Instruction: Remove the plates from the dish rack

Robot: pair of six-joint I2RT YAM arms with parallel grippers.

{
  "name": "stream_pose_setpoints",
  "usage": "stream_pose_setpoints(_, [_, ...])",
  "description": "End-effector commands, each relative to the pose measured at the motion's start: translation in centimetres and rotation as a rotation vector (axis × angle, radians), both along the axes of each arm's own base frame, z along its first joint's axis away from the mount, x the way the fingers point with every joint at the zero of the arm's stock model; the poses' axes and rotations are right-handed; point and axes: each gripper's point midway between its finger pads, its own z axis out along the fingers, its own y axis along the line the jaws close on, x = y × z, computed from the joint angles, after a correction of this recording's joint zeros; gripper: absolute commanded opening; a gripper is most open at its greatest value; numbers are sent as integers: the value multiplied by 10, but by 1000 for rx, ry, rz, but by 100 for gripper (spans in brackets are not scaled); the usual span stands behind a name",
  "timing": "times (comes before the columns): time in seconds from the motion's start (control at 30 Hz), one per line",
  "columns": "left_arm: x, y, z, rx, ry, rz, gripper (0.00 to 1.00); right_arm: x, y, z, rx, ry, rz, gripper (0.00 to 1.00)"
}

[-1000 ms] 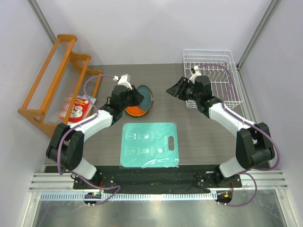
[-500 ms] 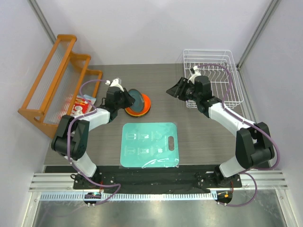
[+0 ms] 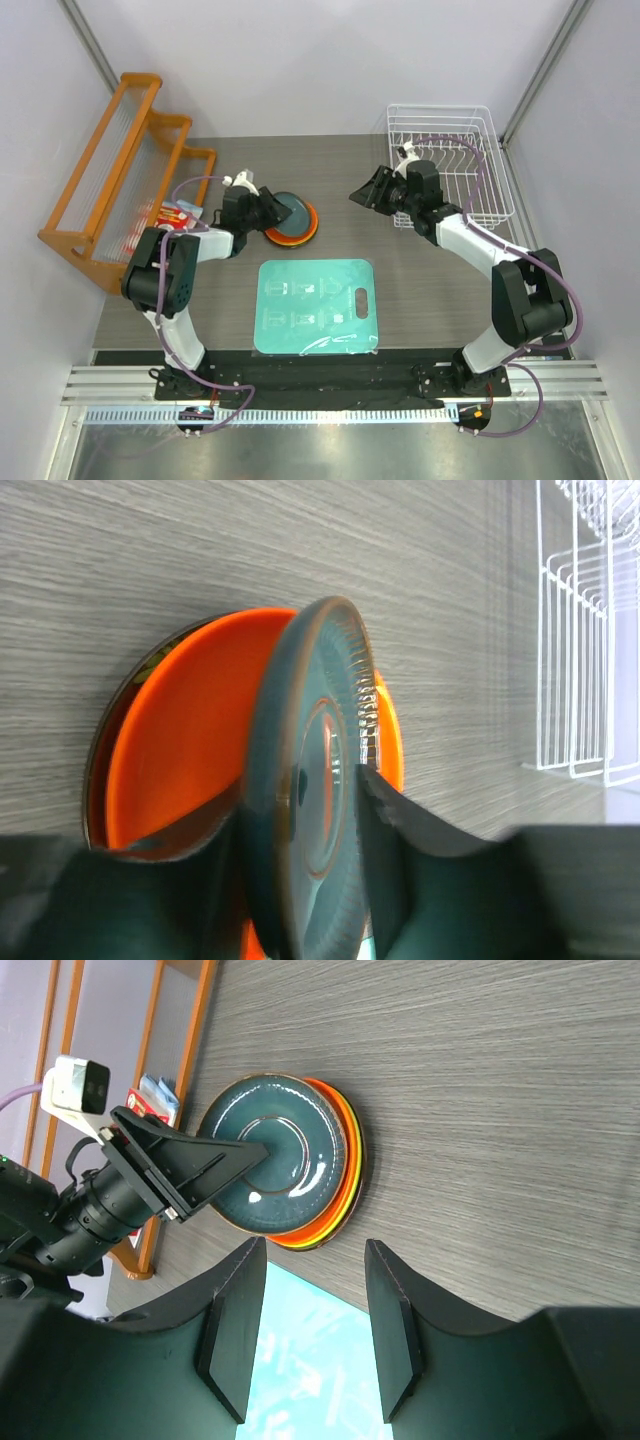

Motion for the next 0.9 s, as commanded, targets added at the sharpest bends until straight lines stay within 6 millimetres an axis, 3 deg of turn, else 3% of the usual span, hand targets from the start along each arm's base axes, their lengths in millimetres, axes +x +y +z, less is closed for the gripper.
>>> stream_pose_setpoints(0.0, [7, -6, 18, -38, -46, -26, 52, 11, 0, 30, 5, -91, 4, 50])
stream_pose_setpoints(0.1, [5, -2, 15, -9, -29, -14, 64, 10, -2, 32, -9, -95, 0, 50])
stream_pose_setpoints(0.13, [5, 1, 14, 4, -24, -5, 96, 11, -3, 32, -13, -97, -5, 50])
stream_pose_setpoints(0.17, [5, 2, 17, 13, -30, -2, 99, 11, -4, 34, -17, -101, -8, 50])
stream_pose_setpoints(0.3, [-1, 11, 27, 71, -31, 9, 99, 11, -14, 32, -75, -102, -35, 50])
stream_pose_setpoints(0.37, [-1, 17, 46, 108, -66, 13, 100, 13, -21, 34, -128, -124, -54, 50])
stream_pose_setpoints(0.6, [-13, 36, 81, 217, -99, 42, 100, 9, -51, 34, -276, -135, -132, 52])
stream_pose_setpoints(0.87, [-29, 49, 130, 290, -146, 41, 100, 2, -82, 49, -392, -176, -225, 56])
